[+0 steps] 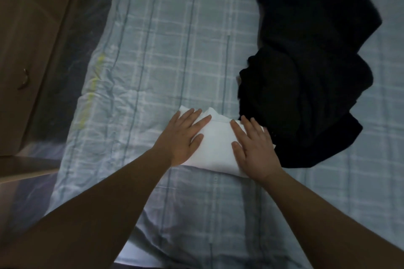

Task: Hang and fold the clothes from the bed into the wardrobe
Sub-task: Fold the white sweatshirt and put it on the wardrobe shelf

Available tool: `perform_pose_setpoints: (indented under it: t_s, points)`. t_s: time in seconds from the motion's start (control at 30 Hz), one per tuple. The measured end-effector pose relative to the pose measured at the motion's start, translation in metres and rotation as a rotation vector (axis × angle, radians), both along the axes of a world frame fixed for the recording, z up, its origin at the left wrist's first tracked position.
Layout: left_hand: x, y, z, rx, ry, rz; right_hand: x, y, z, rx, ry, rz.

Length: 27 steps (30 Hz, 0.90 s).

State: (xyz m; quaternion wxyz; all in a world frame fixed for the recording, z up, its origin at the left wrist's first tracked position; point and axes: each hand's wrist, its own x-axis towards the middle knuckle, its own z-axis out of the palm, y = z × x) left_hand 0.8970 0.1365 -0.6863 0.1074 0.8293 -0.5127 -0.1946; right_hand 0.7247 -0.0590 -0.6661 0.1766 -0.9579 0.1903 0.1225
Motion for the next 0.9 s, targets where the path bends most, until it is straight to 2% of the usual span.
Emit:
perform_pose_setpoints:
  t_s: [0.07, 0.13, 0.2, 0.23, 0.33, 0.43, 0.57, 0.63, 0.7, 0.8, 0.9]
  points:
    - [-0.010, 0.001, 0.015, 0.003, -0.136, 0.018, -0.007, 0.004, 0.007, -0.086, 0.016, 0.051]
    - [-0.026, -0.001, 0.033, -0.136, -0.227, 0.021, -0.014, 0.007, 0.012, -0.121, 0.020, 0.063]
    - [-0.050, -0.003, 0.042, -0.334, -0.228, -0.086, -0.016, 0.009, 0.010, -0.079, 0.028, 0.036]
    - [-0.064, -0.004, 0.042, -0.344, -0.204, -0.163, -0.014, 0.009, 0.008, -0.054, 0.028, 0.025]
    - [-0.086, -0.004, 0.024, -0.090, -0.178, -0.256, -0.003, 0.002, -0.001, 0.048, 0.006, 0.013]
    - [-0.085, -0.009, 0.006, 0.019, -0.236, -0.217, -0.001, -0.006, -0.011, 0.145, -0.061, -0.015]
    - [-0.088, -0.025, 0.000, -0.075, -0.353, -0.106, 0.001, -0.018, -0.013, 0.307, -0.128, -0.036]
    - [-0.088, -0.029, 0.002, -0.141, -0.386, -0.081, -0.006, -0.022, -0.005, 0.473, -0.168, -0.110]
    - [-0.076, -0.030, 0.010, -0.139, -0.334, -0.091, -0.018, -0.025, 0.015, 0.629, -0.223, -0.244]
    - [-0.060, -0.025, 0.045, -0.259, -0.107, -0.044, -0.036, -0.026, 0.057, 0.791, -0.303, -0.400]
    - [-0.059, -0.015, 0.117, -0.253, 0.177, 0.212, -0.038, -0.022, 0.113, 0.961, -0.408, -0.509]
